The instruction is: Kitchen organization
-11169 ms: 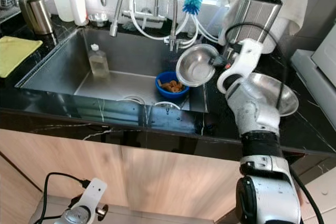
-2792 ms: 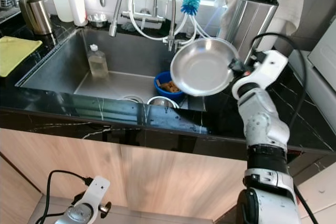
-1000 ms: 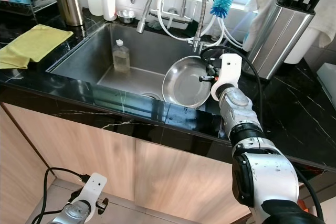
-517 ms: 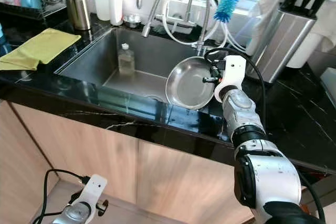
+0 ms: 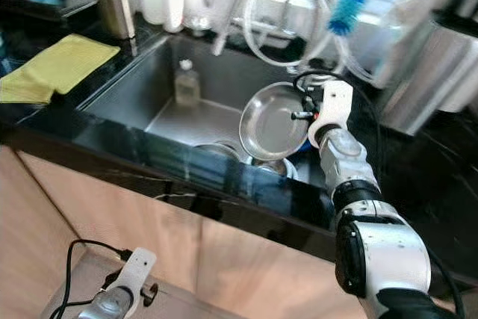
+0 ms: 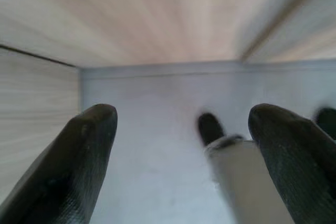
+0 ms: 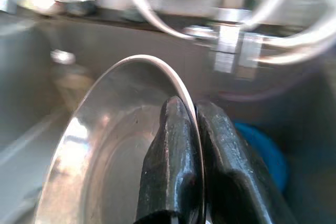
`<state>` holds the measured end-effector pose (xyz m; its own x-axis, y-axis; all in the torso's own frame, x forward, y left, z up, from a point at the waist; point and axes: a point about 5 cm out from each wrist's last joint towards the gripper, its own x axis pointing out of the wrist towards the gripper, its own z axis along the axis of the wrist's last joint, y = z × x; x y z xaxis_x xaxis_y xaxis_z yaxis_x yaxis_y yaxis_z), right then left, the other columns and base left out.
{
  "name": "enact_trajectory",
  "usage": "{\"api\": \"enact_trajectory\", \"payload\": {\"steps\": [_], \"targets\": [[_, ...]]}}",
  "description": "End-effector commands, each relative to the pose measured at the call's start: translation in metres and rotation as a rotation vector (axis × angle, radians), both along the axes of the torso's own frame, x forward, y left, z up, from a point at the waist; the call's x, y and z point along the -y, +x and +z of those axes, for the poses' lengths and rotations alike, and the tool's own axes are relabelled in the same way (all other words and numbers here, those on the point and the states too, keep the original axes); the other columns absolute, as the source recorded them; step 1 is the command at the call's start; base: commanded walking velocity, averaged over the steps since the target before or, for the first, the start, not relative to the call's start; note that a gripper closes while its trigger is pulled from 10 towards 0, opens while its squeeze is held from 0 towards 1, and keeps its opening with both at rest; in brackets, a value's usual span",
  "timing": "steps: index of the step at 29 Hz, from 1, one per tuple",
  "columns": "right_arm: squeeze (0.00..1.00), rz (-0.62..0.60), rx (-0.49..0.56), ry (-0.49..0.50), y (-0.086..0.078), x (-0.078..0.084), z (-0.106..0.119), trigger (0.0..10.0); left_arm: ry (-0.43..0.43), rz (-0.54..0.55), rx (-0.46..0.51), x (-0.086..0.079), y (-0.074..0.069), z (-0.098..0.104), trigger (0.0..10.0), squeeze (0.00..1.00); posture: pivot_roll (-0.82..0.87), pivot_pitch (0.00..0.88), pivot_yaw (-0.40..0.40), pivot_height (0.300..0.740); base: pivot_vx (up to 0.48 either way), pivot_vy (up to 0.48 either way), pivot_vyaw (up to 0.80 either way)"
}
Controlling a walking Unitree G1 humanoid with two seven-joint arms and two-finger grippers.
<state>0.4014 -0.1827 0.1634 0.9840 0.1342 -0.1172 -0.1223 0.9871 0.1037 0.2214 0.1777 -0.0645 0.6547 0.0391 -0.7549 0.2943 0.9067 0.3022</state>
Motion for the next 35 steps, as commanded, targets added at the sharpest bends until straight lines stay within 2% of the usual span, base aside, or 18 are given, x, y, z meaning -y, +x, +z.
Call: {"api": "enact_trajectory", "payload": {"steps": [1,17,24,33,34,35], "targets": [[0.0,-0.059,0.012,-0.004,-0.002,0.022,0.004,10.0,-0.012,-0.022,0.003,0.01,0.003,0.001,10.0,0.0,0.15,0.017,-0.151,0.74,0.319,0.0,0.0],[0.0,-0.041,-0.025,-0.001,-0.003,0.019,-0.003,10.0,-0.025,-0.016,0.004,0.01,0.002,0.001,10.0,0.0,0.15,0.025,-0.151,0.74,0.038,0.0,0.0],[0.0,0.062,-0.072,-0.043,-0.005,0.01,-0.011,10.0,-0.022,-0.017,0.002,0.01,0.002,0.0,10.0,0.0,0.15,0.027,-0.152,0.74,0.0,0.0,0.0],[0.0,0.064,-0.085,-0.053,-0.007,0.009,-0.016,10.0,-0.018,-0.018,0.002,0.01,0.001,0.0,10.0,0.0,0.16,0.023,-0.153,0.74,0.0,0.0,0.0],[0.46,0.065,-0.085,-0.053,-0.007,0.009,-0.016,10.0,-0.017,-0.018,0.002,0.009,0.001,0.0,10.0,0.0,0.16,0.021,-0.152,0.74,0.0,0.0,0.0],[0.61,0.067,-0.087,-0.055,-0.007,0.009,-0.017,10.0,-0.017,-0.019,0.001,0.009,0.001,0.0,10.0,0.0,0.16,0.019,-0.151,0.74,0.0,0.0,0.0]]}}
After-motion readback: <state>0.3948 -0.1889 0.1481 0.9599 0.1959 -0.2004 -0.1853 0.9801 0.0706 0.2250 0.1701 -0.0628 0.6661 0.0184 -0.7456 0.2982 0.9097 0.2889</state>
